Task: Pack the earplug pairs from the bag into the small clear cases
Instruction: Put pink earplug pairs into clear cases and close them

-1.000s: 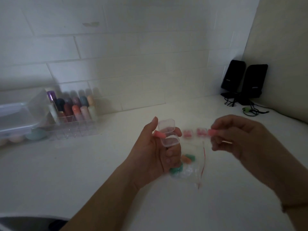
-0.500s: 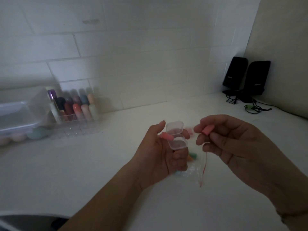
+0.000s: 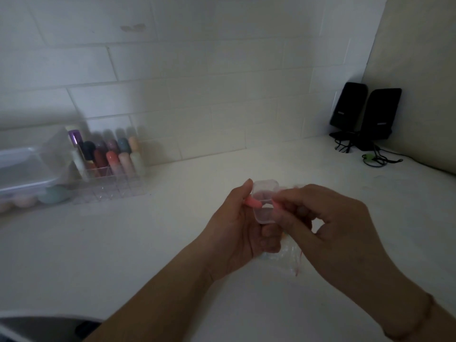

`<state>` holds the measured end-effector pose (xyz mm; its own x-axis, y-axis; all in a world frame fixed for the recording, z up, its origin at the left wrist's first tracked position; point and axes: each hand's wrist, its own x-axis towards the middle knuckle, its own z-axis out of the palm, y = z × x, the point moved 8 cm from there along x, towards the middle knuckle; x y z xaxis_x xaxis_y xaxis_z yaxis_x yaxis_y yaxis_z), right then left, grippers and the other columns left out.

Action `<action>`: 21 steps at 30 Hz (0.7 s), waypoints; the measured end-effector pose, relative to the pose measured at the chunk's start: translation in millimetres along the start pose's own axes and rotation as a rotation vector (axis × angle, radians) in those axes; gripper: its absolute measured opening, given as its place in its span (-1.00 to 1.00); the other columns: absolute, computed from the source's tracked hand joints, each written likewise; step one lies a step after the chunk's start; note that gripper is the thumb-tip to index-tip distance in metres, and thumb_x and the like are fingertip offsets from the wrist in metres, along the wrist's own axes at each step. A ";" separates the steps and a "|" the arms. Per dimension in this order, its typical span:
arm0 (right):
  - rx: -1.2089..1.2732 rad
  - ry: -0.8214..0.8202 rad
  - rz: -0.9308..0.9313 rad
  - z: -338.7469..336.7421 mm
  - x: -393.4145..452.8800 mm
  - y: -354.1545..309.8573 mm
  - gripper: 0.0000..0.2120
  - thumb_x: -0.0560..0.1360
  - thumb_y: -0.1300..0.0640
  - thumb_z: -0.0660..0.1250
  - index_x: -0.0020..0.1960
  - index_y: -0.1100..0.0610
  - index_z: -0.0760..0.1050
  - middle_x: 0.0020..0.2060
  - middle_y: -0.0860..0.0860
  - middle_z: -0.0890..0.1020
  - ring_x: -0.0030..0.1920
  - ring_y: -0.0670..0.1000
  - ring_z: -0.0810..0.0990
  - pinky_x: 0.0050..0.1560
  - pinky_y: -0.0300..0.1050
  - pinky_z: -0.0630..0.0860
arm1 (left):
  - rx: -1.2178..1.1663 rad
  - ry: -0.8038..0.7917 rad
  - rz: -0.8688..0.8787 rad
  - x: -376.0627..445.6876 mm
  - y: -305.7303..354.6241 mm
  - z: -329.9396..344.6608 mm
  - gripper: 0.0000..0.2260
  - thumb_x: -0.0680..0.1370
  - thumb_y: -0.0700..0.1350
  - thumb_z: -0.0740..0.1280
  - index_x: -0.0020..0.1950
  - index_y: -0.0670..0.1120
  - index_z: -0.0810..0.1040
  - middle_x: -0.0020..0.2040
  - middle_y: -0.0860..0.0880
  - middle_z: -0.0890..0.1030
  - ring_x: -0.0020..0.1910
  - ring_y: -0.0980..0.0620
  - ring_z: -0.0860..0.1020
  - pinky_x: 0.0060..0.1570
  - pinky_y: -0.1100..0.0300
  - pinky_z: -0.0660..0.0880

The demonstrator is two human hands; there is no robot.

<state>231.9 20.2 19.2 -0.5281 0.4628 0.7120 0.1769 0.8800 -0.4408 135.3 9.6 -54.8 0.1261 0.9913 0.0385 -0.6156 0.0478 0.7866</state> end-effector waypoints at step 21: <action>0.039 0.087 -0.023 -12.3 -2.0 -11.0 -0.79 0.43 0.13 0.40 -0.02 -0.16 0.58 -0.25 -0.20 0.50 -0.25 -0.16 0.48 -0.21 -0.37 0.31 | 0.101 0.027 0.004 -2.9 0.3 1.9 -0.56 0.53 0.16 0.12 0.15 -0.18 0.43 -0.28 -0.05 0.49 -0.36 0.05 0.35 -0.31 0.17 0.25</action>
<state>241.1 10.9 29.4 -0.4575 0.4516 0.7660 0.1323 0.8864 -0.4436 136.3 6.5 -53.4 0.1018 0.9944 0.0265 -0.5340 0.0322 0.8448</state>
